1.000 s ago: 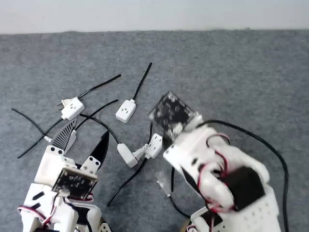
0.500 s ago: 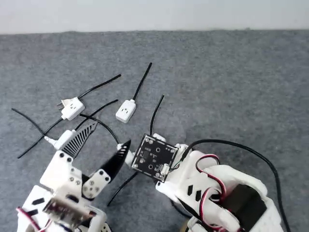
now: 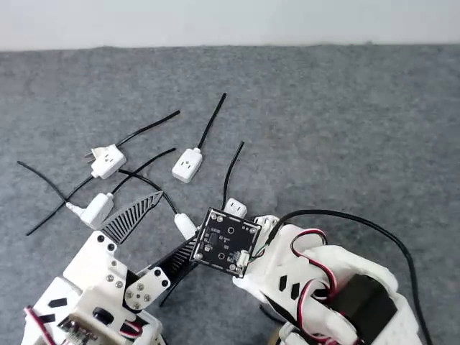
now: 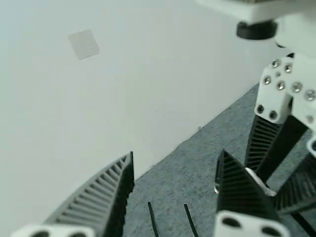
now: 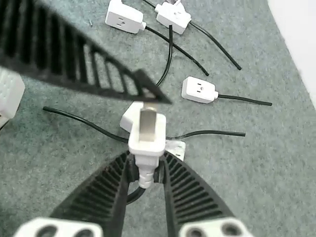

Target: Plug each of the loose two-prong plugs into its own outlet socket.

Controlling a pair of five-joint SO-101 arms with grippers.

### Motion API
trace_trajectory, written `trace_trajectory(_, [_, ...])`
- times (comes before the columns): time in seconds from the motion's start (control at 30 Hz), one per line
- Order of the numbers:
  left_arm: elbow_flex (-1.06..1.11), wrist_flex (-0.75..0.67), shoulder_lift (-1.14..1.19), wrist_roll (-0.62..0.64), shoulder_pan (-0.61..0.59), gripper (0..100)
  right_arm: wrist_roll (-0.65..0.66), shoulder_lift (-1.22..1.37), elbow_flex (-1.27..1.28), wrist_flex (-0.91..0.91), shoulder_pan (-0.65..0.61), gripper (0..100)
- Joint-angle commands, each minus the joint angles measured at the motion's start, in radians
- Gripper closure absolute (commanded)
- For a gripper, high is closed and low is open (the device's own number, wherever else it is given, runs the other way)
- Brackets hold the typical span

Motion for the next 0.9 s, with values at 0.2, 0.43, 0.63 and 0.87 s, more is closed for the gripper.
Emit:
trace_trajectory(0.2, [0.056, 0.005, -0.015, 0.012, 0.006, 74, 0.018, -0.022, -0.009, -0.018, -0.012, 99.1])
trace_trajectory(0.43, [0.111, 0.005, -0.015, 0.011, 0.002, 74, 0.02, -0.022, -0.126, 0.039, -0.013, 99.1])
trace_trajectory(0.63, [0.186, 0.003, -0.015, 0.008, 0.0, 74, 0.02, -0.022, -0.221, 0.131, -0.013, 99.1])
trace_trajectory(0.87, [0.209, 0.006, -0.017, 0.008, 0.0, 74, 0.014, -0.022, -0.276, 0.162, -0.013, 99.1])
